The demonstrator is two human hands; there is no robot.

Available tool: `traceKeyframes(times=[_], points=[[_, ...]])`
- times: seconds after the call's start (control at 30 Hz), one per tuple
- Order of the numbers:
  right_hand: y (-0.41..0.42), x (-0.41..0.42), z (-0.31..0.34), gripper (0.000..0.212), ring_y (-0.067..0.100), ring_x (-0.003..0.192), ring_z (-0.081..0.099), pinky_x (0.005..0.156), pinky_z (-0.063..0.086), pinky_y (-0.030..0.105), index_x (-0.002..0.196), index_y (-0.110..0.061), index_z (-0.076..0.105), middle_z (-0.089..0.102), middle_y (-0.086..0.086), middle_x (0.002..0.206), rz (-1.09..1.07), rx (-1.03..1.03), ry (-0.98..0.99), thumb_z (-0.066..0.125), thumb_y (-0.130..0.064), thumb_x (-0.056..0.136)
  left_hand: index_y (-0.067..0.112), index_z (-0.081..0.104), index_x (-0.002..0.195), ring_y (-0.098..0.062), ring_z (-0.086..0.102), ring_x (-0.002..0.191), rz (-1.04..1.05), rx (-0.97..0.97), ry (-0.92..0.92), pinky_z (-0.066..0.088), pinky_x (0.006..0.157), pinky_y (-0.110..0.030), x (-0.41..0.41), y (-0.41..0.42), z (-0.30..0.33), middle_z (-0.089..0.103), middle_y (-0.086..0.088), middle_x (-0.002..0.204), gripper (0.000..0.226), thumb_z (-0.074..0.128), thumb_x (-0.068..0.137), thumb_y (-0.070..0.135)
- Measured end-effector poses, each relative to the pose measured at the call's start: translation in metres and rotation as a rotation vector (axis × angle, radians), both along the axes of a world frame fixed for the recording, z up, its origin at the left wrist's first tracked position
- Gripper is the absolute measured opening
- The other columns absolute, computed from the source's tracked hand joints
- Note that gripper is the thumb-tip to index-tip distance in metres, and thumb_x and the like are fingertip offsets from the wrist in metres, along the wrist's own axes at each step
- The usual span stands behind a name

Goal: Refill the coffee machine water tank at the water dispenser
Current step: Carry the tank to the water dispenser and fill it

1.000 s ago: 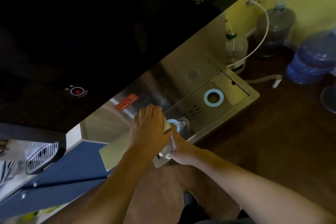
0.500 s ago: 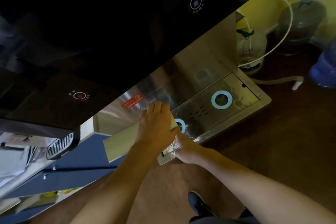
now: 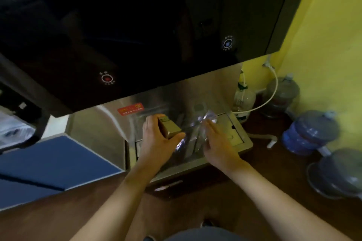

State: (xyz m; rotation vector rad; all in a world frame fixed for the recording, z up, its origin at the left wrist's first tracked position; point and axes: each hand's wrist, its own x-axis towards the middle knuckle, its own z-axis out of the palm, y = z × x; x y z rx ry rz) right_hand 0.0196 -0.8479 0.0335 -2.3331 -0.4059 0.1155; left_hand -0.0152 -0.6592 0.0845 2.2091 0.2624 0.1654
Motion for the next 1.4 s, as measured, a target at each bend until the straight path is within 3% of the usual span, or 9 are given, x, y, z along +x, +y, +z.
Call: traceKeyframes(times=[0.07,0.13,0.23,0.3,0.4,0.7,0.83,1.0,1.4], points=[[-0.016,0.005,0.022,0.059,0.024,0.131,0.046,0.104,0.047,0.040,0.140,-0.010,0.045,0.042,0.008,0.143,-0.121,0.015,-0.177,0.053,0.000,0.083,0.026,0.042,0.126,-0.021,0.056,0.112,0.015,-0.100,-0.042,0.053,0.090,-0.031,0.003,-0.013,-0.001,0.051,-0.003,0.124,0.073,0.087,0.069,0.039],[-0.029,0.011,0.044,0.057,0.028,0.129,0.045,0.106,0.044,0.038,0.136,-0.007,0.044,0.039,0.013,0.138,-0.228,0.070,-0.338,0.049,-0.004,0.079,0.026,0.042,0.127,-0.019,0.055,0.113,0.029,-0.186,-0.094,0.053,0.088,-0.027,0.008,-0.023,0.000,0.050,-0.003,0.125,0.072,0.086,0.072,0.036],[-0.044,0.028,0.072,0.070,0.034,0.144,0.025,0.109,0.041,0.042,0.145,-0.010,0.030,0.021,0.019,0.152,-0.289,0.079,-0.476,0.051,0.006,0.080,0.033,0.042,0.123,-0.019,0.060,0.111,0.032,-0.336,-0.143,0.057,0.091,-0.043,0.016,-0.032,0.000,0.052,-0.004,0.123,0.076,0.083,0.063,0.053],[-0.051,0.043,0.086,0.083,0.032,0.151,0.004,0.108,0.043,0.046,0.153,-0.014,0.015,0.003,0.018,0.161,-0.270,0.022,-0.507,0.052,0.009,0.082,0.035,0.043,0.122,-0.020,0.062,0.111,0.035,-0.429,-0.151,0.058,0.089,-0.046,0.023,-0.036,0.001,0.052,-0.006,0.124,0.078,0.082,0.059,0.059],[-0.055,0.057,0.098,0.093,0.030,0.152,-0.004,0.109,0.041,0.048,0.156,-0.020,-0.002,-0.007,0.015,0.164,-0.217,-0.067,-0.515,0.051,0.007,0.085,0.036,0.042,0.123,-0.020,0.061,0.115,0.011,-0.496,-0.195,0.058,0.090,-0.046,0.031,-0.039,0.004,0.049,-0.009,0.129,0.077,0.082,0.061,0.056],[-0.040,0.059,0.103,0.101,0.045,0.148,0.007,0.112,0.035,0.055,0.155,-0.028,-0.009,0.001,0.028,0.160,-0.289,-0.212,-0.548,0.057,0.001,0.084,0.032,0.042,0.125,-0.019,0.061,0.115,-0.008,-0.525,-0.309,0.058,0.093,-0.045,0.043,-0.034,0.013,0.051,-0.011,0.128,0.069,0.086,0.072,0.038],[-0.034,0.062,0.104,0.104,0.046,0.145,0.013,0.111,0.035,0.056,0.155,-0.025,-0.008,0.008,0.031,0.156,-0.334,-0.269,-0.570,0.062,-0.005,0.082,0.036,0.042,0.124,-0.025,0.058,0.120,-0.005,-0.502,-0.339,0.053,0.098,-0.051,0.046,-0.032,0.014,0.052,-0.009,0.128,0.071,0.083,0.068,0.051],[-0.030,0.063,0.106,0.106,0.047,0.143,0.019,0.114,0.031,0.054,0.156,-0.022,-0.006,0.014,0.033,0.154,-0.378,-0.286,-0.589,0.069,-0.008,0.081,0.045,0.043,0.119,-0.024,0.057,0.121,-0.008,-0.511,-0.377,0.053,0.099,-0.050,0.046,-0.034,0.020,0.052,-0.006,0.128,0.064,0.082,0.068,0.048],[-0.030,0.066,0.104,0.110,0.048,0.141,0.021,0.115,0.030,0.055,0.155,-0.017,-0.004,0.016,0.034,0.152,-0.395,-0.305,-0.603,0.073,-0.008,0.077,0.027,0.042,0.128,-0.024,0.060,0.117,-0.013,-0.493,-0.411,0.055,0.095,-0.050,0.046,-0.034,0.022,0.054,-0.011,0.126,0.067,0.082,0.074,0.033]])
